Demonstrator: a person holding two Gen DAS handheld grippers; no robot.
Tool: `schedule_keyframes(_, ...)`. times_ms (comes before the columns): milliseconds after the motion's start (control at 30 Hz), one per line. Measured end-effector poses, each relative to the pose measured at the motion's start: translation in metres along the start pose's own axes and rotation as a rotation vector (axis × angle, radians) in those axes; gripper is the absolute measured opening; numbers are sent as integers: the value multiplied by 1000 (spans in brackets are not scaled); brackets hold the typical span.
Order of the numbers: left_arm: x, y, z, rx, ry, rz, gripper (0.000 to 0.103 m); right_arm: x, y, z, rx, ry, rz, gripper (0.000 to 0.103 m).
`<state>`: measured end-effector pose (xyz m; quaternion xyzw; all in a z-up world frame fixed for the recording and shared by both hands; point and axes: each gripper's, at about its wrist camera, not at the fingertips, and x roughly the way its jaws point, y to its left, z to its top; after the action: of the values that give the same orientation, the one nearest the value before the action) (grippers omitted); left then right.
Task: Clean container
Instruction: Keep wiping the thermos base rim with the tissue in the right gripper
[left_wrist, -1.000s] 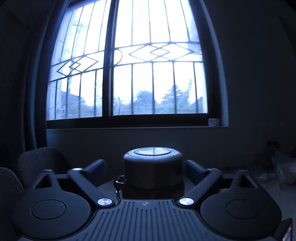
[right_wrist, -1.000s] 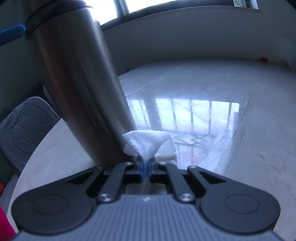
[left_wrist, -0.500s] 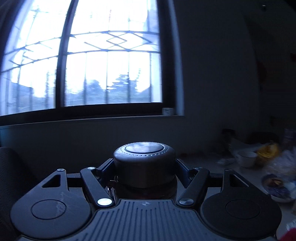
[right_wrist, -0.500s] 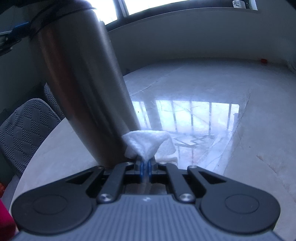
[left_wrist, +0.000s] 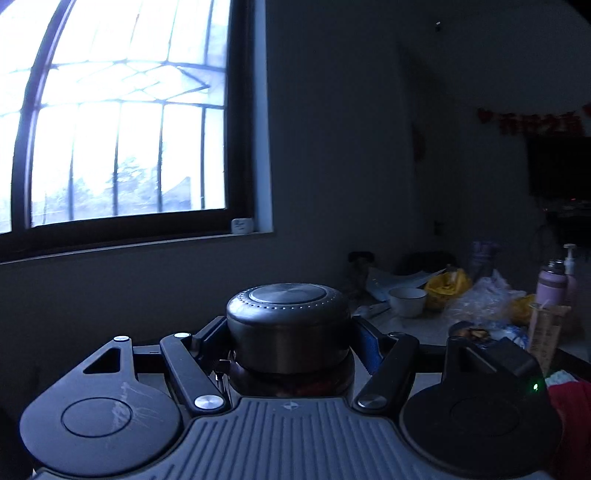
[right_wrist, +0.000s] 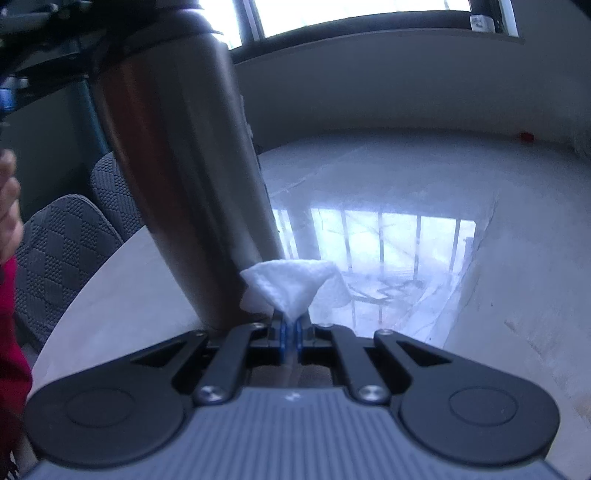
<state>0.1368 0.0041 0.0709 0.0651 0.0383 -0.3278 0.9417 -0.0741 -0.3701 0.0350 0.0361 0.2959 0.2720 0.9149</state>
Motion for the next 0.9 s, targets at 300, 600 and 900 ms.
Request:
schedule_keyframes(300, -6, 3, -15, 3, -42, -36, 71, -54, 39, -7, -74, -81, 11, 5)
schedule_keyframes(600, -9, -2, -18, -6, -61, -32, 71, -127, 108, -9, -190, -222, 35, 5)
schedule_keyframes(900, -8, -6, -17, -6, -63, -27, 71, -183, 170, 9, -285, -314, -47, 4)
